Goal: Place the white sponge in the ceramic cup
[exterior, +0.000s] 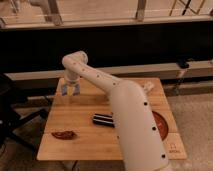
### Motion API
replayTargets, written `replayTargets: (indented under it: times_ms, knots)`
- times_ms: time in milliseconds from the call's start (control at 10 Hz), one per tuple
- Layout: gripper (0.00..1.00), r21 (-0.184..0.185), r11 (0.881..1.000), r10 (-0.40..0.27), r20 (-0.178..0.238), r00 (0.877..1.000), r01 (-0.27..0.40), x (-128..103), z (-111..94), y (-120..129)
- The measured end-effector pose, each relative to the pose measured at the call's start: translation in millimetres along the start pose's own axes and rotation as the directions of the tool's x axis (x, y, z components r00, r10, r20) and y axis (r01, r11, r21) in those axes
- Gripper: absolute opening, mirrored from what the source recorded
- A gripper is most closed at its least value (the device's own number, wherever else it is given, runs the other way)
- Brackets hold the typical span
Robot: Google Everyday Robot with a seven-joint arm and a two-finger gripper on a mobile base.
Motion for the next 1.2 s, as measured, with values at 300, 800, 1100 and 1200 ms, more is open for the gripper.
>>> replayTargets:
  times_ms: [300,800,1100,1200]
  knots:
    - [0.0,0.034,0.999,-0.009,-0.015,1.0,0.01,-4,-29,-7]
    - [0.0,0.055,0.998,-0.01,-0.03,1.0,0.011,-1,-39,-13]
    - [0.0,0.068,0.998,-0.006,-0.046,0.999,0.009,4,-46,-21]
    - [0.0,0.072,0.997,0.0,-0.055,0.998,0.004,9,-48,-24]
